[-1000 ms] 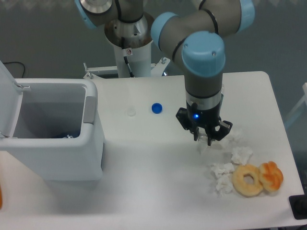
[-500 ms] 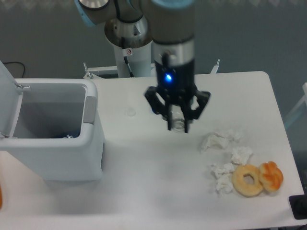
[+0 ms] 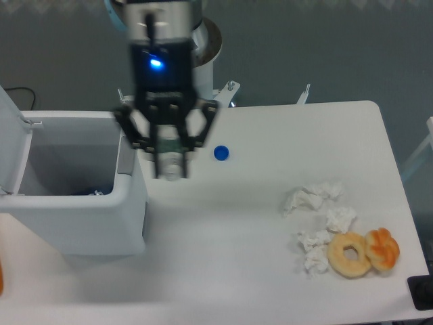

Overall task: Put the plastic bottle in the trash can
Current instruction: 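Lift the held bottle and carry it over the open white bin, then lower the bottle into the bin and open the gripper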

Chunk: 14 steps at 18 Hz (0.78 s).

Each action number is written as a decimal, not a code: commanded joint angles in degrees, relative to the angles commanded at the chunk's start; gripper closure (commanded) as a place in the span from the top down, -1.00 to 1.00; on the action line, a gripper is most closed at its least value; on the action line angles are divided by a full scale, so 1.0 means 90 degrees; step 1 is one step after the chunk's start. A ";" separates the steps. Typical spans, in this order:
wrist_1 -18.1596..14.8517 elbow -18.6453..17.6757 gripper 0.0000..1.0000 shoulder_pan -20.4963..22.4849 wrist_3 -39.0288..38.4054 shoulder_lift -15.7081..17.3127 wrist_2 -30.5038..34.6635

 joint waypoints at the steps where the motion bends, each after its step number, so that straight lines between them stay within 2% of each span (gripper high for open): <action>1: 0.0117 -0.0029 -0.95 -0.0078 -0.0137 -0.0010 0.0000; 4: 0.0381 -0.0146 -0.89 -0.0254 -0.0168 -0.0088 0.0000; 11: 0.0626 -0.0146 -0.82 -0.0665 -0.0285 -0.0400 0.0000; 12: 0.0675 -0.0146 -0.76 -0.0713 -0.0285 -0.0449 0.0000; 14: 0.0704 -0.0156 -0.49 -0.0753 -0.0285 -0.0479 0.0000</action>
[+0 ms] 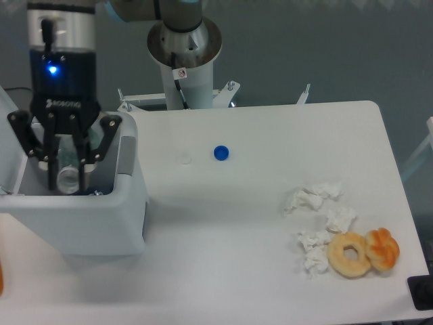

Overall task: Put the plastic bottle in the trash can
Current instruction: 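Lower the bottle into the bin and open the gripper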

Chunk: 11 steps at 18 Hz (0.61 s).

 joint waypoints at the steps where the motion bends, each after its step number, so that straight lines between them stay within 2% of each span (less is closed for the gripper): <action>1: 0.0000 -0.0029 -0.31 0.0000 0.0010 0.0000 0.0000; 2: 0.0010 -0.0068 -0.08 -0.0010 0.0039 0.0010 -0.0010; 4: 0.0010 -0.0107 0.25 -0.0039 0.0078 0.0049 -0.0010; 5: 0.0010 -0.0108 0.51 -0.0039 0.0097 0.0049 -0.0010; 6: 0.0010 -0.0108 1.00 -0.0039 0.0156 0.0058 -0.0010; 11: 0.0000 -0.0088 1.00 -0.0029 0.0555 0.0078 0.0000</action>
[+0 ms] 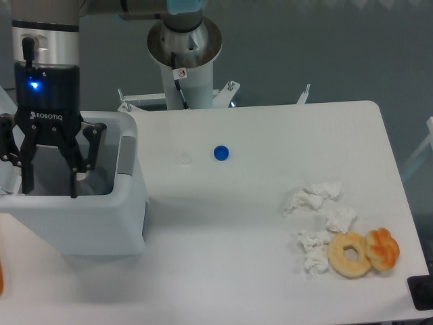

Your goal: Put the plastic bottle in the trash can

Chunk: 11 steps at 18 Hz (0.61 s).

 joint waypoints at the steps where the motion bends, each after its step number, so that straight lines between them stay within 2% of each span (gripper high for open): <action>1: 0.0000 0.0000 1.00 0.0019 0.0175 0.0010 0.0000; 4: -0.0020 -0.0175 1.00 0.0408 0.1227 0.0000 0.0097; 8: -0.0117 -0.0507 1.00 0.1190 0.3337 -0.0039 0.0146; 11: -0.0720 -0.0722 1.00 0.1688 0.4227 -0.0049 0.0166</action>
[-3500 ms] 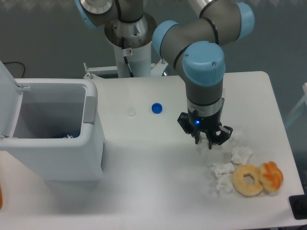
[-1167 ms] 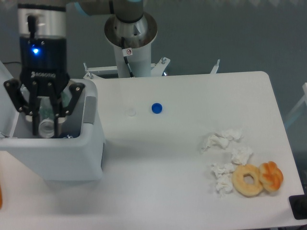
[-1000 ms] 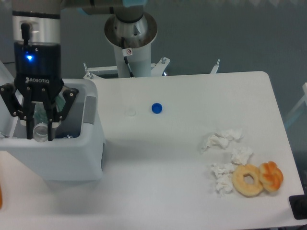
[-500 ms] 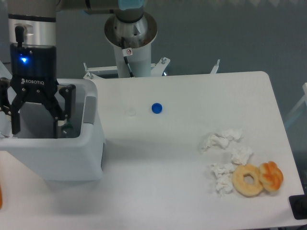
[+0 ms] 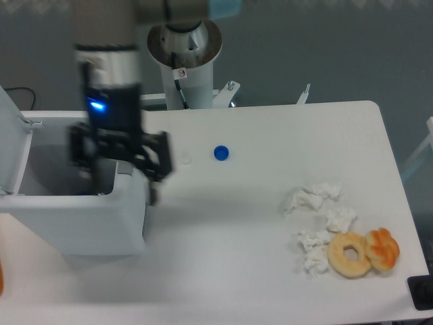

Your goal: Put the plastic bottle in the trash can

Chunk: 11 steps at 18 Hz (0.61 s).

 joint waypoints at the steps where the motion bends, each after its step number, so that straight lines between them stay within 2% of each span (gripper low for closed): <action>1: -0.0215 0.0000 1.00 0.0195 0.0322 -0.0029 -0.0010; 3: -0.0664 0.0087 1.00 0.0586 0.0908 -0.0253 0.0000; 7: -0.1514 0.0078 1.00 0.1133 0.2304 -0.0400 0.0000; 9: -0.1575 0.0078 1.00 0.1290 0.2678 -0.0653 0.0000; 11: -0.1565 0.0107 1.00 0.1301 0.2689 -0.0897 0.0010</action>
